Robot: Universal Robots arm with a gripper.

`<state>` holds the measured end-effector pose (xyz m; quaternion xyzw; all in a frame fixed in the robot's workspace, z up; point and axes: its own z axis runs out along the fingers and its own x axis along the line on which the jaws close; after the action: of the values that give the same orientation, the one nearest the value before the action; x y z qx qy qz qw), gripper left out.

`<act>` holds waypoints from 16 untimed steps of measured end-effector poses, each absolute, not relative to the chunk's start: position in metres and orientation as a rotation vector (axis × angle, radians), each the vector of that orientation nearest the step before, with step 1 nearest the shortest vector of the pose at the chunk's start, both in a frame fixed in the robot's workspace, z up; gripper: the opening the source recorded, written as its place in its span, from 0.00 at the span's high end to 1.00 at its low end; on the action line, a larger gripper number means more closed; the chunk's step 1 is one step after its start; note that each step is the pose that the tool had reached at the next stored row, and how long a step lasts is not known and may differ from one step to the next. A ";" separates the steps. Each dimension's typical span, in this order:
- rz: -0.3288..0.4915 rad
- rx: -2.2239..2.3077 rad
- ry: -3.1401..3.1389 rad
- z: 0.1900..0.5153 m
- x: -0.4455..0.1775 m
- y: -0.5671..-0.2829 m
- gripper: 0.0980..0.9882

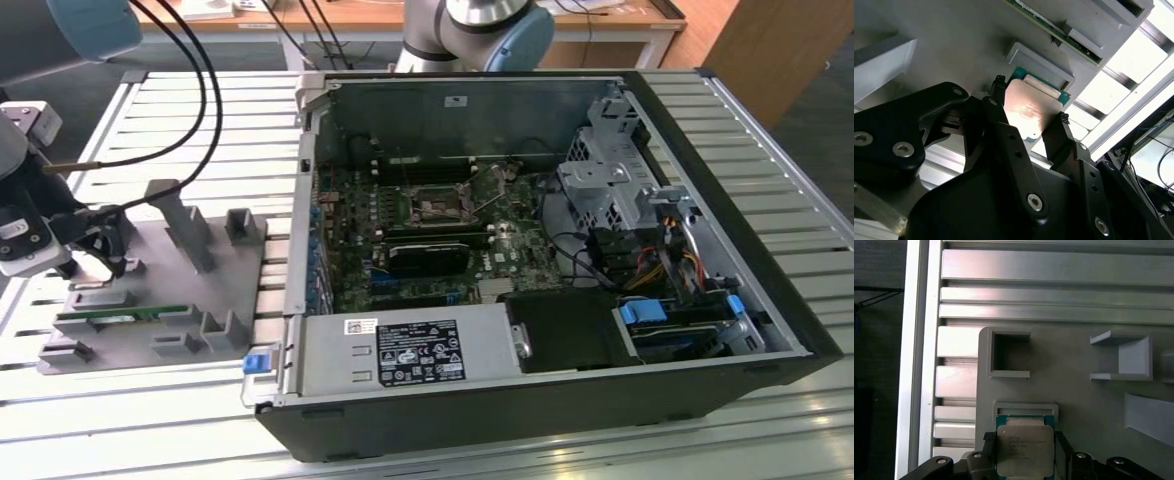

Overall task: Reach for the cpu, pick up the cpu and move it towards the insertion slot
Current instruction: 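Pick up the cpu and move it towards the insertion slot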

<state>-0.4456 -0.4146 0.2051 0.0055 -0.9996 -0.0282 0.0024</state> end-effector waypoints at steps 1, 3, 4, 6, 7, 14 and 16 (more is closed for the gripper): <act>-0.089 0.017 -3.135 0.205 -0.446 -0.415 0.50; -0.088 0.017 -3.135 0.206 -0.446 -0.414 0.50; -0.088 0.017 -3.135 0.206 -0.446 -0.414 0.50; -0.088 0.017 -3.135 0.206 -0.446 -0.414 0.50; -0.088 0.017 -3.135 0.207 -0.446 -0.414 0.50; -0.088 0.017 -3.135 0.210 -0.446 -0.413 0.50; -0.089 0.017 -3.135 0.211 -0.446 -0.413 0.50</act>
<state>-0.4456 -0.4129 0.2106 0.0055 -0.9996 -0.0282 0.0024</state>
